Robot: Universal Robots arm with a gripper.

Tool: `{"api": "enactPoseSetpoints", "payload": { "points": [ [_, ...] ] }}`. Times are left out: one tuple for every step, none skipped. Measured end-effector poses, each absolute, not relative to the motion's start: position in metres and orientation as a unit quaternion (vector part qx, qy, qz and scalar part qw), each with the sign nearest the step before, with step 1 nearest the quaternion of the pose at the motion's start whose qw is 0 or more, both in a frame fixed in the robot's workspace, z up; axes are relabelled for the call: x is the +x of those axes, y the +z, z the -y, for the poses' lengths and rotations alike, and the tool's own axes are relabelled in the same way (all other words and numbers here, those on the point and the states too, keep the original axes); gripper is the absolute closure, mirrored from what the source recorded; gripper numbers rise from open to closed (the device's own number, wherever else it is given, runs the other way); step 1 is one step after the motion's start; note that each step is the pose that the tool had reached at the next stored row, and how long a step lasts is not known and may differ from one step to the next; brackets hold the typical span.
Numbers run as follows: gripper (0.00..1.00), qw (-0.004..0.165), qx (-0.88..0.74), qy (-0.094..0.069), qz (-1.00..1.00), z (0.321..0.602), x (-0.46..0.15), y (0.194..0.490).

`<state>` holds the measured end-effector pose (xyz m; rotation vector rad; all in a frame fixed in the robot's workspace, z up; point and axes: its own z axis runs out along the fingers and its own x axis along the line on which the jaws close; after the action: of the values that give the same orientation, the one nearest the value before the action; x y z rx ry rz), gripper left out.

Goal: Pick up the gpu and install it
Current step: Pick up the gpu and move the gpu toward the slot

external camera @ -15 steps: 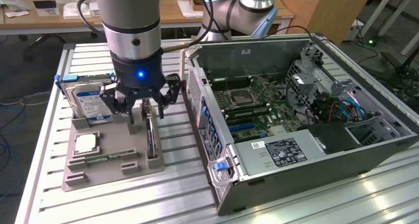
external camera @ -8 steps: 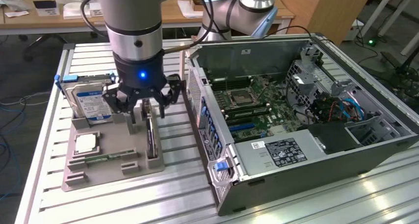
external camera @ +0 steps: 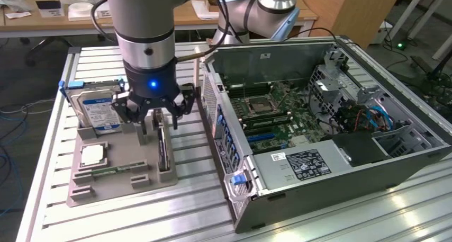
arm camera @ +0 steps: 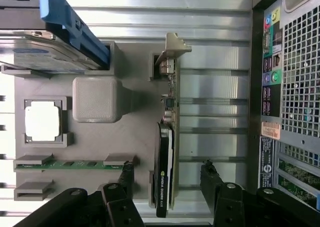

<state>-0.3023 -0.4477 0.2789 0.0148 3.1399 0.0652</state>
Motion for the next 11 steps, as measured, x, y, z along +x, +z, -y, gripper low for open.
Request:
{"api": "enactPoseSetpoints", "payload": {
  "points": [
    [0.35, 0.001, 0.010, 0.021, -1.000, 0.4475, -0.3023, 0.2779],
    [0.35, 0.001, 0.013, 0.021, -1.000, 0.4474, -0.3023, 0.2770],
    [0.35, 0.001, 0.014, 0.021, -1.000, 0.4474, -0.3023, 0.2763],
    [0.35, 0.001, 0.015, 0.021, -1.000, 0.4474, -0.3023, 0.2756],
    [0.35, 0.001, 0.015, 0.021, -1.000, 0.4474, -0.3023, 0.2749],
    [0.35, 0.001, 0.015, 0.021, -1.000, 0.4473, -0.3023, 0.2741],
    [0.35, 0.001, 0.015, 0.021, -1.000, 0.4473, -0.3023, 0.2731],
    [0.35, 0.001, 0.015, 0.021, -1.000, 0.4473, -0.3023, 0.2720],
    [0.35, 0.001, 0.015, 0.021, -1.000, 0.4473, -0.3023, 0.2709],
    [0.35, 0.001, 0.015, 0.021, -1.000, 0.4472, -0.3023, 0.2698],
    [0.35, 0.001, 0.015, 0.021, -1.000, 0.4471, -0.3023, 0.2687]
  ]
}}
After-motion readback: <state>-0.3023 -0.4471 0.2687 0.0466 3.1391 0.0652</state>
